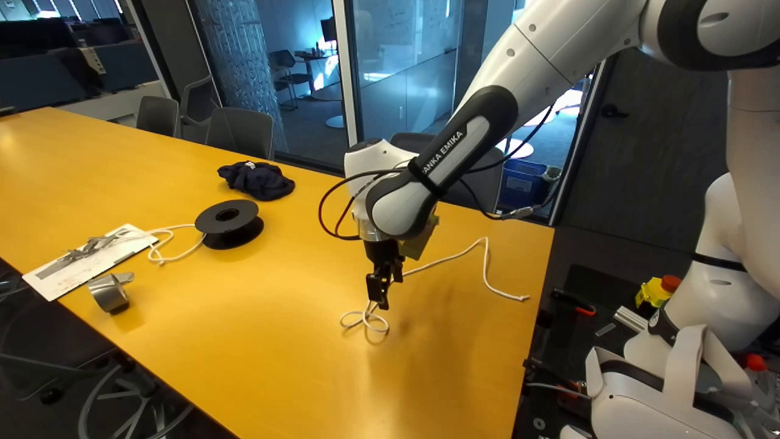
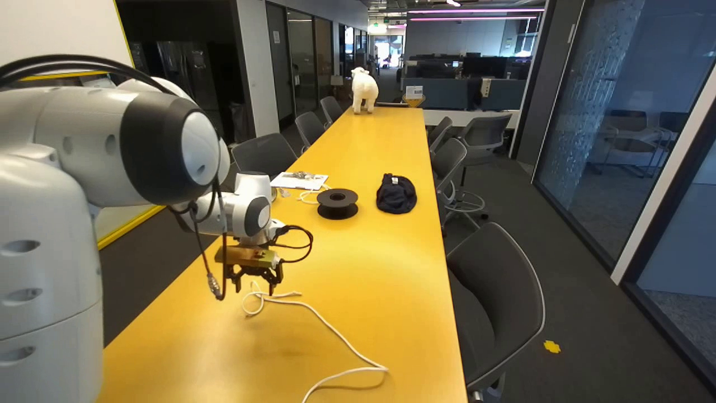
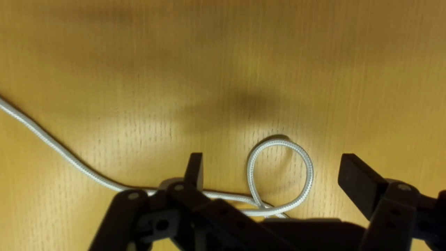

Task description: Move the rope slightly up on the table

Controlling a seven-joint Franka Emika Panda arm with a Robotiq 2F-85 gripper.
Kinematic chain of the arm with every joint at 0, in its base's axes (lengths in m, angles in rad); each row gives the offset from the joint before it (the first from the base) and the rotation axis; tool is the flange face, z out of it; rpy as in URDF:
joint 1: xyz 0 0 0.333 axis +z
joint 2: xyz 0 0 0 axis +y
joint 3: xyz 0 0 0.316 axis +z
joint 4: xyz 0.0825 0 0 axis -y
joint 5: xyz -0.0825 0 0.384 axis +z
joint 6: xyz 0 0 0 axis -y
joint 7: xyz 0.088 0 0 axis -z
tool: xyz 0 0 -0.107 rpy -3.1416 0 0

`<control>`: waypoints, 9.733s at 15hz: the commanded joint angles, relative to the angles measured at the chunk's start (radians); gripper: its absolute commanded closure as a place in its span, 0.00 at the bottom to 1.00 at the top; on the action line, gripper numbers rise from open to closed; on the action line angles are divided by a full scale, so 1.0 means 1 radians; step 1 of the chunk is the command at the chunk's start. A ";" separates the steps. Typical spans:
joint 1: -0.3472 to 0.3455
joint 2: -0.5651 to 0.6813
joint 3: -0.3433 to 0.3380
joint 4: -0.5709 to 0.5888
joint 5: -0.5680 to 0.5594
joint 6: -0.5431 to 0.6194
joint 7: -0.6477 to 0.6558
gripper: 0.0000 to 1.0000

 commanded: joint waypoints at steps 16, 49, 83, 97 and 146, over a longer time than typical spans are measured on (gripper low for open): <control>-0.006 0.233 0.091 0.218 -0.105 0.001 0.016 0.00; -0.106 0.231 0.054 0.574 -0.124 -0.036 -0.052 0.99; -0.587 0.410 0.060 0.745 0.384 -0.359 -0.528 0.70; -0.432 0.211 -0.113 0.497 0.015 -0.148 -0.202 0.00; -0.258 -0.914 -0.084 -0.452 -0.098 -0.282 -0.144 0.00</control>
